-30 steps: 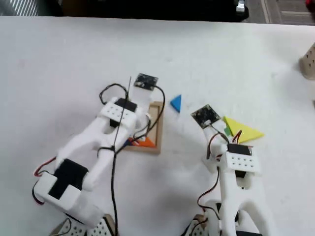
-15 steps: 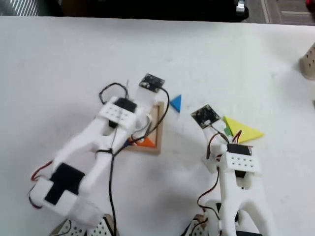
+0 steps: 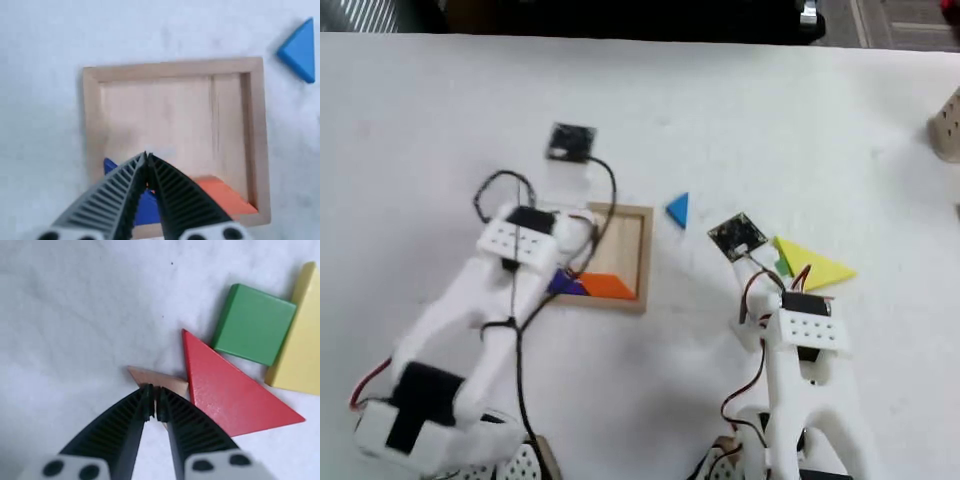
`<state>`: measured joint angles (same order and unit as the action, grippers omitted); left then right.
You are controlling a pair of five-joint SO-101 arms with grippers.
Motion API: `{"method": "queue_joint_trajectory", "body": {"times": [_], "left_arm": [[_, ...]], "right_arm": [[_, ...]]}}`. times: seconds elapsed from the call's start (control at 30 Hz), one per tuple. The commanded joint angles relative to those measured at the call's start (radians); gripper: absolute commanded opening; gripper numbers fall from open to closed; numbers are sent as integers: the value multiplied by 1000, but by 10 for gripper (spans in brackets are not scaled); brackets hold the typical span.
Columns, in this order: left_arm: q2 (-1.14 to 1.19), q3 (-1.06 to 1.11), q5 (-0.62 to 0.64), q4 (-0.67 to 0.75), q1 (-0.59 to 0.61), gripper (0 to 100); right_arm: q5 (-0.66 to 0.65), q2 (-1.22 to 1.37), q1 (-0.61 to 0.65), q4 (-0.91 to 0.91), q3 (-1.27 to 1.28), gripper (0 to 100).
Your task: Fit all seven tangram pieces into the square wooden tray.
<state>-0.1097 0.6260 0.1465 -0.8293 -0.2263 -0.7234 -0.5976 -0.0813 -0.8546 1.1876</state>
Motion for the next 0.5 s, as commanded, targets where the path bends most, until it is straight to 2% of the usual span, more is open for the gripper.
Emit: {"method": "queue_joint_trajectory", "body": {"times": [0.0,0.27,0.47], "left_arm": [[85,-55,14,-25,-61,26],[196,-218,-69,-293,-18,24],[194,-219,-71,-333,-24,24]], "right_arm": [[-12,-13,12,10,3,20],[-11,-12,12,12,3,20],[-11,-12,12,13,3,21]]}}
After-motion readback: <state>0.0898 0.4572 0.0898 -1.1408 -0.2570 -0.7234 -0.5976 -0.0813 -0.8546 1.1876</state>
